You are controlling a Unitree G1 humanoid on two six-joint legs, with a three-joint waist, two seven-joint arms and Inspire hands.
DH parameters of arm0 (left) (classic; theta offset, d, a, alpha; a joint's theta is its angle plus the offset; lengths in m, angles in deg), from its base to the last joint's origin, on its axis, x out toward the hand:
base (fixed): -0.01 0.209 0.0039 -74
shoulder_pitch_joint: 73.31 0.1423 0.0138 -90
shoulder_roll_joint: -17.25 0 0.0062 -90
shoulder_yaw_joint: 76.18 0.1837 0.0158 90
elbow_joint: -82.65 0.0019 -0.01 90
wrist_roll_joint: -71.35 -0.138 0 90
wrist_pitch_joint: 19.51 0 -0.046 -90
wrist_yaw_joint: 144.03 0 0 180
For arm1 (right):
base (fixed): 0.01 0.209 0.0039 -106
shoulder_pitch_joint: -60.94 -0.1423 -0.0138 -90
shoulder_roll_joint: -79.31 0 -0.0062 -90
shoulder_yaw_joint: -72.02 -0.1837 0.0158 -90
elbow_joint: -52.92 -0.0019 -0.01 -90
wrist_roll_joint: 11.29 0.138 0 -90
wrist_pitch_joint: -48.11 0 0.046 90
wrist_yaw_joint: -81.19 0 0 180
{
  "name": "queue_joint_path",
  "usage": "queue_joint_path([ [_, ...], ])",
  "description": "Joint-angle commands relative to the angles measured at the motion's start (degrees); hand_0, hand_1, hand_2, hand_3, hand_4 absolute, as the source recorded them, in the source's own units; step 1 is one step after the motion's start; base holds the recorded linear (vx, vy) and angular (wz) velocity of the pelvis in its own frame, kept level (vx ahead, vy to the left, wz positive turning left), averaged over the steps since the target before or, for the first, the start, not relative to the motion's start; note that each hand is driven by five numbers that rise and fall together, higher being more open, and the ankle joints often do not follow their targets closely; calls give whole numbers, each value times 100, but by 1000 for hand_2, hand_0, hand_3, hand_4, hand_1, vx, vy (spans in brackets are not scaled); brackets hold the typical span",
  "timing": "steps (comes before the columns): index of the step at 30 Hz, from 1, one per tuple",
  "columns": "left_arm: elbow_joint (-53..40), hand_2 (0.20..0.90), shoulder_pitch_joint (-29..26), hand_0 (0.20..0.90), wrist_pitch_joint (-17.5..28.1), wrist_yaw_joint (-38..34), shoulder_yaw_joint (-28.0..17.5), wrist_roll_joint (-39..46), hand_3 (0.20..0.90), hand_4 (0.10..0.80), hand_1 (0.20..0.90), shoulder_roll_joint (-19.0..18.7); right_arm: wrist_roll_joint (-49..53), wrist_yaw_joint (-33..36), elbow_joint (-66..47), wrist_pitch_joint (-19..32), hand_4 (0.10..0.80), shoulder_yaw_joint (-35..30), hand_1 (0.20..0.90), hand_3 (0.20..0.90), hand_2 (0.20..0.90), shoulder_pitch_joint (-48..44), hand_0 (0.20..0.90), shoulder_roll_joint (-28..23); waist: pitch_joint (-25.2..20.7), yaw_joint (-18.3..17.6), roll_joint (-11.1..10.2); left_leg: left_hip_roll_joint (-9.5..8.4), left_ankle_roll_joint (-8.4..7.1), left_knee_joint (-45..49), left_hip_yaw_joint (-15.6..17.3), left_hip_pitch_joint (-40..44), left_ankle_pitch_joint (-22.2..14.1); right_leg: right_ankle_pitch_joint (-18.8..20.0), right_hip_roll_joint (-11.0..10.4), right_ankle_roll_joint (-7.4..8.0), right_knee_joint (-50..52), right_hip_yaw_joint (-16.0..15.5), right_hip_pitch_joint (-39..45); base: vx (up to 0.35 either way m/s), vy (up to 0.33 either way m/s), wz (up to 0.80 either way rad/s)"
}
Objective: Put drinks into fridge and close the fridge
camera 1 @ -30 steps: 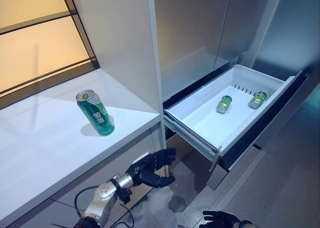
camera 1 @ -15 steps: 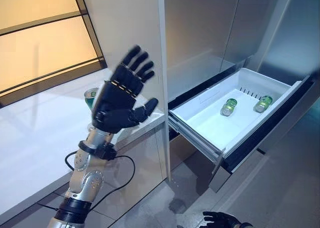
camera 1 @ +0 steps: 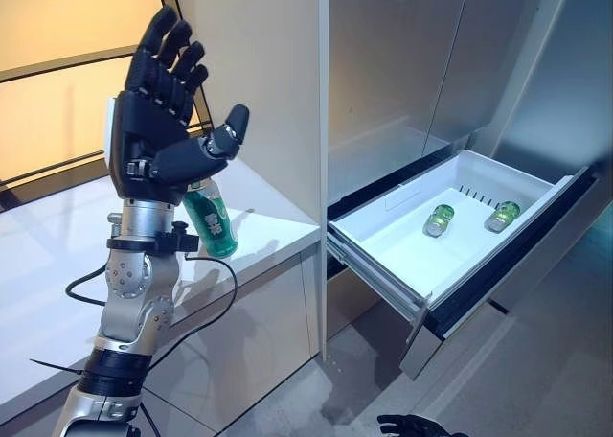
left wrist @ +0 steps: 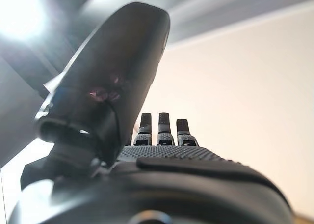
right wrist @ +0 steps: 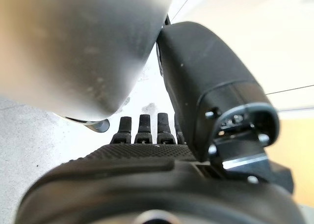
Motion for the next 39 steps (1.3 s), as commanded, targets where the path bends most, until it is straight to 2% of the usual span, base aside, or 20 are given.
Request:
queue_joint_path([
  [1, 180, 900, -949, 900, 48, -249, -585, -207, 900, 800, 900, -363, -177, -63, 352, -13, 800, 394, 900, 900, 900, -49, 900, 39, -38, -10, 2, -136, 67, 53, 173, 33, -487, -813, 59, 145, 503, 13, 9, 0, 0, 0],
  [11, 815, 900, -747, 900, -466, 169, -762, 98, 900, 800, 900, -568, -222, -116, 300, -57, 800, 322, 900, 900, 900, -40, 900, -24, -22, 34, 8, -141, 57, 70, 177, 39, -487, -824, 59, 167, 523, 26, 22, 0, 0, 0],
  [27, 1415, 900, -646, 900, -1032, 893, -558, 114, 900, 800, 900, -583, -232, -194, 228, -133, 800, 237, 900, 900, 900, -84, 900, -145, 31, 10, 34, -153, 52, 84, 198, 73, -482, -830, 43, 203, 563, 42, 40, 0, 0, 0],
  [32, 1563, 900, -693, 900, -1149, 920, -546, 87, 900, 800, 900, -662, -225, -212, 175, -176, 800, 208, 900, 900, 900, -90, 900, -184, 48, -15, 45, -152, 44, 88, 217, 86, -480, -823, 44, 212, 562, 56, 46, 0, 0, 0],
  [39, 1829, 900, -747, 900, -1080, 810, -549, -22, 900, 800, 900, -724, -215, -217, 152, -210, 800, 190, 900, 900, 900, -84, 900, -204, 55, -47, 48, -145, 37, 94, 263, 87, -479, -818, 46, 217, 542, 81, 49, 0, 0, 0],
])
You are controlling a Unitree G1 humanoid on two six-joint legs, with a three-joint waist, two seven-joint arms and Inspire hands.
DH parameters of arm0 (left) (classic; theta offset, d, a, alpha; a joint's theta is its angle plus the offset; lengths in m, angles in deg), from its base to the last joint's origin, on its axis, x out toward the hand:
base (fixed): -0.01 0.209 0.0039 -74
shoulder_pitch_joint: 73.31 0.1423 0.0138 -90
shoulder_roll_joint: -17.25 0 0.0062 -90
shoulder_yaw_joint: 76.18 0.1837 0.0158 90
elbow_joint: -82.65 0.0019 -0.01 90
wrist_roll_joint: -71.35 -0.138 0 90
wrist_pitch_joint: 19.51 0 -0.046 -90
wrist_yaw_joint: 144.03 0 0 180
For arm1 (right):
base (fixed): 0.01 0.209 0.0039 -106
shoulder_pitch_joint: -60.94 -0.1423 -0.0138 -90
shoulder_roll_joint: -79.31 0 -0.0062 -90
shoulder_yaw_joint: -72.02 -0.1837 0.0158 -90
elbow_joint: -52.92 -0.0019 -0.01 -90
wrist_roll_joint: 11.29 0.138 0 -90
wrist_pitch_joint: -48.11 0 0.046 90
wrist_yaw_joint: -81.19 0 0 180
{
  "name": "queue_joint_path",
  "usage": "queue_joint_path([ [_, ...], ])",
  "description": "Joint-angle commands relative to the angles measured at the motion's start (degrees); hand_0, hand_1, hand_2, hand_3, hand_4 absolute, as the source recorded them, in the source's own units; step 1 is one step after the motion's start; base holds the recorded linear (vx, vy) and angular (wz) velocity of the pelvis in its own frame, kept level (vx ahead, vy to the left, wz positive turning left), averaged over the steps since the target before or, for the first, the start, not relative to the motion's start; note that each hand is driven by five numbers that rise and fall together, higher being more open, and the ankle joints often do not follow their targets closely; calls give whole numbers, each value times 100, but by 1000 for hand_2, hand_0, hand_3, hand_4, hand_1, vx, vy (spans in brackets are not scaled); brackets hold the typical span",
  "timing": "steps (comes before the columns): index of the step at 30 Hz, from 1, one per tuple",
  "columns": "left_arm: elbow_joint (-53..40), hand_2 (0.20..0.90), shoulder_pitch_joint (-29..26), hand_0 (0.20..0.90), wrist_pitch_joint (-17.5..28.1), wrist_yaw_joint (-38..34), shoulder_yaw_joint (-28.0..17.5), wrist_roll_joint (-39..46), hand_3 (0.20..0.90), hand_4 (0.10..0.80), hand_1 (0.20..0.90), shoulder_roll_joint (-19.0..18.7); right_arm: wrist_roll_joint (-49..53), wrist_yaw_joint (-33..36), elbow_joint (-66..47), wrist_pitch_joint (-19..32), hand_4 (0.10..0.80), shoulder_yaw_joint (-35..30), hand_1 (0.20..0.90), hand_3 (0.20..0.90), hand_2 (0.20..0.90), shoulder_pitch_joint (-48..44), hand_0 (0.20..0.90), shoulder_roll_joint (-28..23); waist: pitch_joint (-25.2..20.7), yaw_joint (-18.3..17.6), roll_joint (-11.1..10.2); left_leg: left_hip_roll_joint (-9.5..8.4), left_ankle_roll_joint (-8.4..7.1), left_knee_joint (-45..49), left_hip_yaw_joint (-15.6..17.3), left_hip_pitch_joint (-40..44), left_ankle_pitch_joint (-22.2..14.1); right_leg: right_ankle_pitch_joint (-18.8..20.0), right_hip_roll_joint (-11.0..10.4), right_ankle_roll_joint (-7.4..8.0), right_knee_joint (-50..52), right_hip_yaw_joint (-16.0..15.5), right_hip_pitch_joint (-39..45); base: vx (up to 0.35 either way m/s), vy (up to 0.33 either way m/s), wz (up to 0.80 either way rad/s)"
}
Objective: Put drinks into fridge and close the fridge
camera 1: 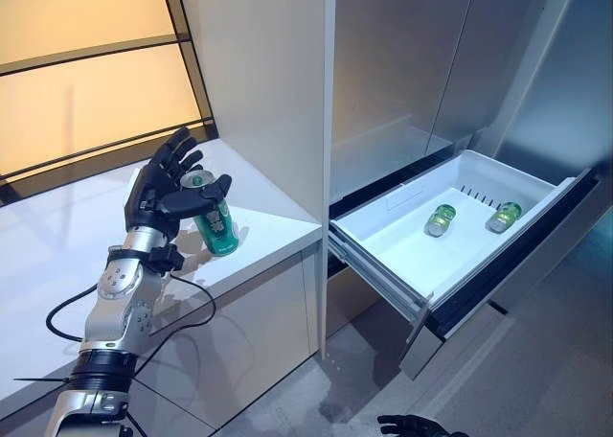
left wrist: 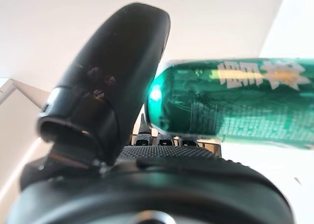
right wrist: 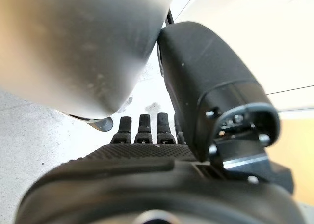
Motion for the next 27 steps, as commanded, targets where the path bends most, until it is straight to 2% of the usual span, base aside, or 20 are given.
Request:
queue_joint_path([
  [1, 11, 900, -818, 900, 461, 13, -213, -37, 900, 800, 900, -455, -206, -213, 261, -61, 800, 211, 900, 900, 900, -81, 900, -211, -22, -42, 114, -145, 34, 99, 275, 73, -480, -815, 47, 215, 535, 87, 42, 0, 0, 0],
  [15, 72, 900, -908, 900, 174, 194, -33, -126, 900, 800, 900, -439, -189, -223, 227, -90, 800, 182, 900, 900, 900, -89, 900, -232, -14, -97, 121, -146, 34, 99, 321, 85, -488, -790, 61, 227, 500, 151, 41, 0, 0, 0],
  [27, 248, 900, -959, 900, 203, 264, 92, -98, 900, 800, 900, -413, -176, -222, 215, -112, 800, 164, 900, 900, 900, -80, 900, -265, 2, -158, 131, -149, 36, 103, 372, 102, -492, -756, 69, 240, 473, 221, 38, 0, 0, -1],
])
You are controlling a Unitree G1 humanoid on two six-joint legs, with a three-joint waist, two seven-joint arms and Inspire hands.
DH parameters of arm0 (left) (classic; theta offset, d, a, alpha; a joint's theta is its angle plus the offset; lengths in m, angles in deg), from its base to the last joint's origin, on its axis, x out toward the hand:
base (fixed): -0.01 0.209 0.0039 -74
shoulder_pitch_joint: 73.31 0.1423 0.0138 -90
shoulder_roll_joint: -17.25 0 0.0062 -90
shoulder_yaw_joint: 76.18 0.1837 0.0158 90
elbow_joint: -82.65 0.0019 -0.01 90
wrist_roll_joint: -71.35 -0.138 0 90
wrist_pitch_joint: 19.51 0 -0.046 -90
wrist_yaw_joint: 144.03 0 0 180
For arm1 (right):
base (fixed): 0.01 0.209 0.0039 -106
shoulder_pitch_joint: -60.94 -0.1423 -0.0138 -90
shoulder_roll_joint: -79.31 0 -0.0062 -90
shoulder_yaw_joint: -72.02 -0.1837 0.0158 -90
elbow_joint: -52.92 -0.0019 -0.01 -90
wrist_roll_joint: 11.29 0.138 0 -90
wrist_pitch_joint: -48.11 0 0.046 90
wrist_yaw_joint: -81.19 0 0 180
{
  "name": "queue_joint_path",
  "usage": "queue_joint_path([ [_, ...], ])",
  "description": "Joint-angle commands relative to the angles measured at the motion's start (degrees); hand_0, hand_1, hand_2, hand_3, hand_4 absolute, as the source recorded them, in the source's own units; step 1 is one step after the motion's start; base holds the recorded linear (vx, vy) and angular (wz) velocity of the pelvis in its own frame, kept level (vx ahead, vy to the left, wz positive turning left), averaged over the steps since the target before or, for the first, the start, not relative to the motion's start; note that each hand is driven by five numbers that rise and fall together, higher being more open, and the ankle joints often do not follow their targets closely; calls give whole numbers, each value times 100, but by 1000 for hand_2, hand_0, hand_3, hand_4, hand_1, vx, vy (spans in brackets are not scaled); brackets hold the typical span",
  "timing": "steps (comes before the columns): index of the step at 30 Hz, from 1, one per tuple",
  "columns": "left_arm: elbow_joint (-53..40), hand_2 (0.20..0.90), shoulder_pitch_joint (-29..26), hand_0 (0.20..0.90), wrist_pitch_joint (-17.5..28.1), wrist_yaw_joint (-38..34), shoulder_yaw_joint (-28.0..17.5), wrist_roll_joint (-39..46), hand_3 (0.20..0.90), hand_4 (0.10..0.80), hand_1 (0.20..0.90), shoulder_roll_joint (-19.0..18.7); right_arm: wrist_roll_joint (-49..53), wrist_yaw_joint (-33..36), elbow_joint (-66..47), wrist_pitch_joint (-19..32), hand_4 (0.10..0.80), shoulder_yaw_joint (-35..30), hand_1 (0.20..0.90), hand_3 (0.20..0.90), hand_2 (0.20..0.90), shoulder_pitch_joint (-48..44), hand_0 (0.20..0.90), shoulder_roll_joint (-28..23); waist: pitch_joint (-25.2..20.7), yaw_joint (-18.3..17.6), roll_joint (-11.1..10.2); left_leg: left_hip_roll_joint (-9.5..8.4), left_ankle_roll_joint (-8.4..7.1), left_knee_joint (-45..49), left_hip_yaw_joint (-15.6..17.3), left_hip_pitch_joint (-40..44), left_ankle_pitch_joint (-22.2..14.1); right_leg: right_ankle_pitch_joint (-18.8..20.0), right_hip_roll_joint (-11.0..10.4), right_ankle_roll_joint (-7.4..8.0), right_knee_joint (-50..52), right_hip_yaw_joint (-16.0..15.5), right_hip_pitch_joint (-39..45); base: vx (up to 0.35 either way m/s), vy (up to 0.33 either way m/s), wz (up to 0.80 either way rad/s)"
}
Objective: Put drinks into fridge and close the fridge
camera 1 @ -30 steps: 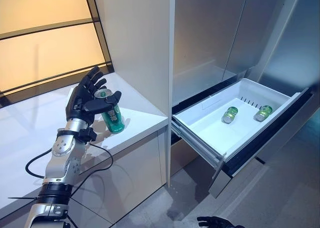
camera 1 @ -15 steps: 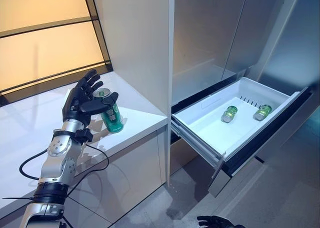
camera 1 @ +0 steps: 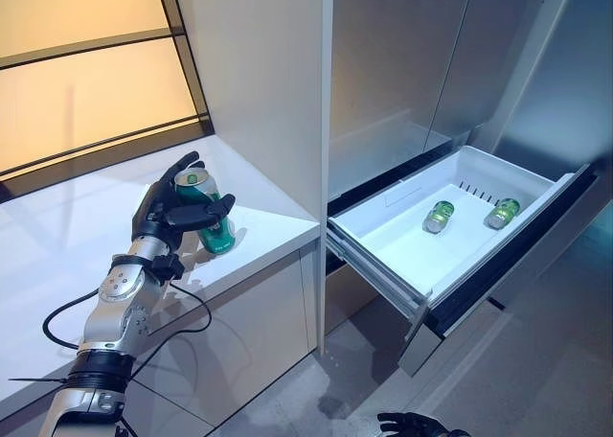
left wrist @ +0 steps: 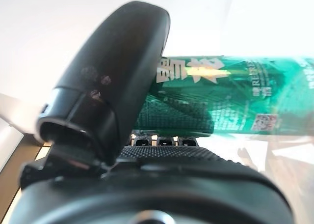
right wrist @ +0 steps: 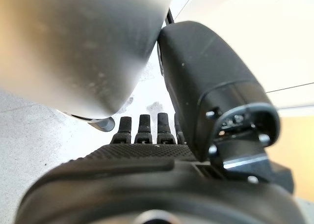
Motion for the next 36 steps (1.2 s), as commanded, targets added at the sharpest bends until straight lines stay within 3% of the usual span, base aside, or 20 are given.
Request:
queue_joint_path([
  [1, -43, 900, -962, 900, 460, 55, -119, -82, 900, 800, 900, -407, -175, -220, 282, -37, 800, 189, 900, 900, 900, -72, 900, -262, -91, -145, 144, -147, 35, 101, 326, 42, -491, -754, 69, 239, 466, 180, 25, 0, 0, 0],
  [4, -17, 900, -976, 900, 539, 9, -115, -24, 900, 800, 900, -397, -176, -224, 298, -11, 800, 180, 900, 900, 900, -65, 900, -260, -94, -156, 149, -145, 29, 98, 336, 45, -490, -745, 70, 242, 454, 183, 26, 0, 0, 0],
  [5, -21, 629, -975, 629, 562, 0, -116, -5, 584, 484, 629, -391, -176, -219, 298, -9, 800, 182, 900, 900, 900, -62, 900, -255, -94, -158, 149, -145, 30, 98, 336, 46, -489, -744, 71, 242, 452, 186, 28, 0, 0, 0],
  [6, -26, 302, -983, 302, 629, -19, -124, 27, 203, 103, 302, -378, -179, -207, 297, -10, 800, 190, 900, 900, 900, -60, 900, -243, -95, -161, 149, -144, 31, 96, 342, 47, -491, -744, 72, 242, 449, 192, 29, 0, 0, 0],
  [14, -197, 300, -998, 300, 1063, 117, -196, 864, 200, 100, 300, -131, -234, -210, 319, -3, 800, 186, 900, 900, 900, -57, 900, -224, -105, -184, 137, -138, 23, 94, 355, 53, -500, -753, 78, 232, 448, 220, 27, 0, 0, 0],
  [21, -508, 300, -1018, 300, 1498, 187, -171, 1017, 200, 100, 300, 11, -157, -208, 324, 66, 800, 211, 900, 900, 900, -70, 900, -212, -114, -187, 125, -136, 24, 92, 346, 54, -499, -760, 74, 219, 463, 217, 20, 0, 0, 0],
  [26, -1278, 300, -1120, 300, 1597, 450, -90, 1272, 200, 100, 300, -20, 463, -308, -21, 543, 800, 174, 900, 900, 900, -96, 900, -225, -130, -182, 114, -128, 29, 91, 332, 49, -497, -752, 73, 213, 477, 207, 4, 0, 0, 0],
  [28, -1751, 300, -1122, 300, 1604, 674, 4, 1284, 200, 100, 300, 25, 839, -385, -817, 786, 800, 185, 900, 900, 900, -90, 900, -240, -110, -204, 94, -123, 40, 86, 315, 40, -487, -746, 73, 211, 496, 211, -12, 0, 0, 0],
  [32, -2193, 300, -1106, 300, 1621, 1005, 178, 1140, 200, 100, 300, 19, 1256, -393, -2574, 671, 800, 338, 900, 900, 900, 54, 900, -268, -87, -270, 71, -120, 46, 72, 299, 11, -459, -729, 64, 224, 508, 206, -53, -24, -14, -1],
  [36, -2359, 300, -876, 300, 1985, 1551, 412, 1077, 200, 100, 300, -57, 1575, -571, -4829, 569, 800, 410, 900, 900, 900, 262, 900, -387, -46, -387, 38, -127, 42, 63, 319, -8, -419, -679, 48, 251, 497, 209, -88, -35, -12, -5],
])
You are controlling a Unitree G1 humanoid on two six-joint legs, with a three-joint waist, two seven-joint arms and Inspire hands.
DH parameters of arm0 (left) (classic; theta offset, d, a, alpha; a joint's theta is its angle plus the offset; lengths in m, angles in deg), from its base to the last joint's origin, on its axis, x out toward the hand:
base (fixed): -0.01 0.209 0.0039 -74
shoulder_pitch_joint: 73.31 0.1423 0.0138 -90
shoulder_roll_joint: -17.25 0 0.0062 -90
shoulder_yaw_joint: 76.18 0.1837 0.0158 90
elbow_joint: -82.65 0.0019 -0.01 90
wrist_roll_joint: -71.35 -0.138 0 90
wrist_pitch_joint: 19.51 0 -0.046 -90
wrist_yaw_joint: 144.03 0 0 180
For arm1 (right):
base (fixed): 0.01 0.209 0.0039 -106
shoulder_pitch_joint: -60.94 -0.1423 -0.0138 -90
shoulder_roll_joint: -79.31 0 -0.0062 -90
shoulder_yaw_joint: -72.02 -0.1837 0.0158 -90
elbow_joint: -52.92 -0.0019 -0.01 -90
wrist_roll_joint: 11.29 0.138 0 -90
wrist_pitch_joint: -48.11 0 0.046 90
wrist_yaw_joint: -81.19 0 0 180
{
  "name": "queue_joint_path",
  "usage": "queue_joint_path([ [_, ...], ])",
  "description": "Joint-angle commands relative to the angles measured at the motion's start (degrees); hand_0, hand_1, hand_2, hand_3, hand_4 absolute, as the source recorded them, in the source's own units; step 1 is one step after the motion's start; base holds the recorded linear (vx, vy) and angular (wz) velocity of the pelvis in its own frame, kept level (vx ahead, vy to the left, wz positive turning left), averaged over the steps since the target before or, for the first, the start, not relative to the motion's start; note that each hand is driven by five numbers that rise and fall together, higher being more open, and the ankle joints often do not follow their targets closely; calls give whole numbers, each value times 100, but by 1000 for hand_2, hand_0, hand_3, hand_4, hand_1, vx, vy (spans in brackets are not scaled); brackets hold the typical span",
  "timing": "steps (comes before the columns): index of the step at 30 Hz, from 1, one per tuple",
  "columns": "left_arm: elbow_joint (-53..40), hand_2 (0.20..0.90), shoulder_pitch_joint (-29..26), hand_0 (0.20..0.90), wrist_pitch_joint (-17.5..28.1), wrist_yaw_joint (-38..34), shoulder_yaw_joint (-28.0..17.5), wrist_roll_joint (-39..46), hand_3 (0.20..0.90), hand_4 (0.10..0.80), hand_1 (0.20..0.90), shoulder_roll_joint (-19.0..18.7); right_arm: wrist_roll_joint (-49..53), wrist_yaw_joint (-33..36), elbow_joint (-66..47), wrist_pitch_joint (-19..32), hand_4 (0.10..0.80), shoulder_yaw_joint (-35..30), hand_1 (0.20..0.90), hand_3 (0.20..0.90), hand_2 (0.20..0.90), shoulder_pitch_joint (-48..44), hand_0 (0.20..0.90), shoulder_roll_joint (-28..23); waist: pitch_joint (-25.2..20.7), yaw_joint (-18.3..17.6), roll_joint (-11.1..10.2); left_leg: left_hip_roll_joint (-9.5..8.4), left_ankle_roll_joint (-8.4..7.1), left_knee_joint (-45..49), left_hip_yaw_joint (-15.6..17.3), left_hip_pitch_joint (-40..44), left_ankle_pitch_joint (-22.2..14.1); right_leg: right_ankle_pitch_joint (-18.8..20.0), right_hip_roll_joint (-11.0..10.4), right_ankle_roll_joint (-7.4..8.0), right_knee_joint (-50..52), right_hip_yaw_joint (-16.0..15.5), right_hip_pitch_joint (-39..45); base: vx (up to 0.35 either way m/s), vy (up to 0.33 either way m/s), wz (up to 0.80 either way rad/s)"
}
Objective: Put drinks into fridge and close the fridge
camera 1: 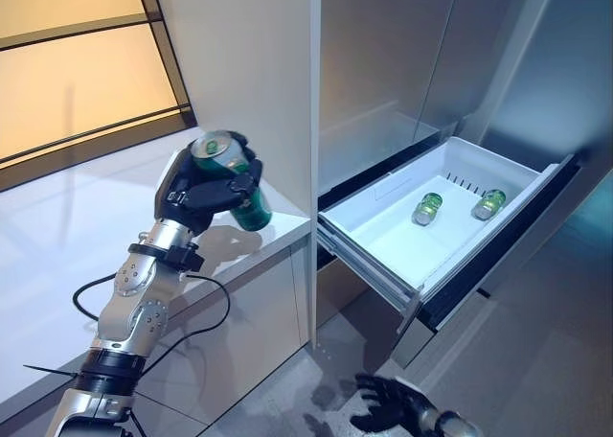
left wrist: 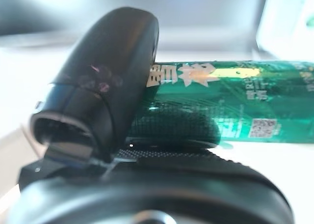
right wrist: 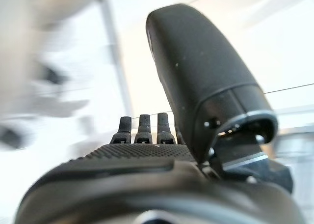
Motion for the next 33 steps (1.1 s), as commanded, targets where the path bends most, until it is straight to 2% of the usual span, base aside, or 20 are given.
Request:
queue_joint_path([
  [1, -561, 300, -776, 300, 1485, 760, -31, 166, 200, 100, 300, -137, 790, -470, -1646, 403, 800, 14, 900, 900, 900, -538, 900, -319, -201, -98, 144, -133, 35, 52, 231, -14, -401, -673, 39, 259, 460, 153, -66, -26, -2, -13],
  [7, -678, 300, -383, 300, 1970, 1381, 152, 200, 200, 100, 300, -123, 1606, -357, -3514, 239, 800, -205, 900, 900, 900, -1054, 900, -763, -165, -102, 151, -137, 60, 63, 269, -58, -362, -599, 40, 271, 442, 240, -126, -19, 11, -9],
  [11, -866, 300, -210, 300, 1991, 1589, 165, 135, 200, 100, 300, -70, 1902, -65, -4307, 189, 800, -342, 900, 900, 900, -1350, 900, -841, -164, -98, 169, -144, 89, 79, 266, -86, -355, -587, 41, 260, 456, 285, -170, -10, 10, -8],
  [14, -1016, 300, -139, 300, 1922, 1628, 199, 12, 200, 100, 300, -2, 2098, -106, -4707, 204, 800, -406, 900, 900, 900, -1478, 900, -822, -174, -95, 164, -148, 108, 92, 257, -103, -360, -586, 44, 254, 465, 310, -190, -3, 1, -2],
  [23, -1187, 300, -279, 300, 1682, 1500, 447, -259, 200, 100, 300, 79, 2642, -502, -5094, -261, 800, -171, 900, 900, 900, -1774, 900, -836, -196, -65, 120, -163, 109, 115, 209, -128, -349, -576, 52, 228, 457, 296, -184, 0, 0, 0],
  [33, -1252, 300, -504, 300, 1320, 1610, 848, -213, 200, 100, 300, 217, 2862, -539, -5254, -164, 800, 280, 900, 900, 900, -2165, 900, -782, -192, -19, 87, -182, 95, 128, 147, -136, -333, -554, 55, 216, 438, 255, -162, 0, 0, 0],
])
